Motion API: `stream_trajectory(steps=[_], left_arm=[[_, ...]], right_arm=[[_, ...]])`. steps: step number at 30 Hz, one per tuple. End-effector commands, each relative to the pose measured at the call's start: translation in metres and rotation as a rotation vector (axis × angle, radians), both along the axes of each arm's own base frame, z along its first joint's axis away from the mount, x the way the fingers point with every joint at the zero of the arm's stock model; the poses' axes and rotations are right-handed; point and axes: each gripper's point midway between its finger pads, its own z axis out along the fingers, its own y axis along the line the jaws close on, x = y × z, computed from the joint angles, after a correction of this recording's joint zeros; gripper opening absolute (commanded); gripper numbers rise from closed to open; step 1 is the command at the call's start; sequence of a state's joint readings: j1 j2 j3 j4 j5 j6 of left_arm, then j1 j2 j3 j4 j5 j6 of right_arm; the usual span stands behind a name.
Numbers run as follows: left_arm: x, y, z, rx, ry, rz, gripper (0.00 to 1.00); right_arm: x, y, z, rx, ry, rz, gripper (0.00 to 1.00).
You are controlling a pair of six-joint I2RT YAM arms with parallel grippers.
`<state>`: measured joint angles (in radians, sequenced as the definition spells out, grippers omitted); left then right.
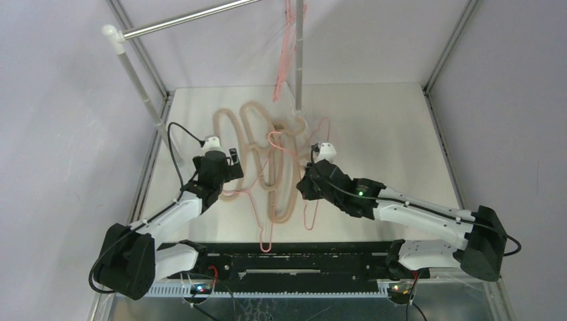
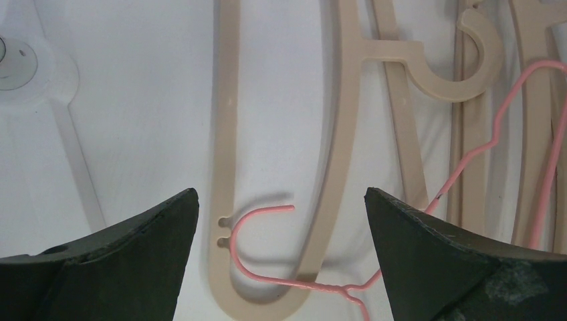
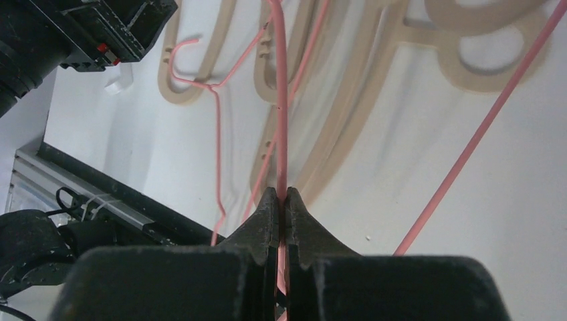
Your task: Organize the hangers
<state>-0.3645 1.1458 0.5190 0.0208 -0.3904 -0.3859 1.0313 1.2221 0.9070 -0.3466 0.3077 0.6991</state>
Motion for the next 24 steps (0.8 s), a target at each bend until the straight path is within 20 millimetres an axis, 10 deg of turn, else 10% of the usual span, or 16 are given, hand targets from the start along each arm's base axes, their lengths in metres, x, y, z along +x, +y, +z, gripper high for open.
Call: stream_trajectory(steps=[1, 11, 24], left_arm=[[0.002, 0.0, -0.001, -0.009, -0.017, 0.015, 1.0], [0.003, 0.001, -0.002, -0.002, -0.014, 0.018, 0.99], [0.003, 0.001, -0.002, -0.002, -0.012, 0.018, 1.0]], right_arm=[[-0.002, -0.024, 0.021, -0.009, -0.062, -0.062, 0.0], [0.004, -0.068, 0.04, -0.063, -0.13, -0.131, 0.0], [-0.06, 0.04, 0.156, 0.451, -0.003, 0.502, 0.0]])
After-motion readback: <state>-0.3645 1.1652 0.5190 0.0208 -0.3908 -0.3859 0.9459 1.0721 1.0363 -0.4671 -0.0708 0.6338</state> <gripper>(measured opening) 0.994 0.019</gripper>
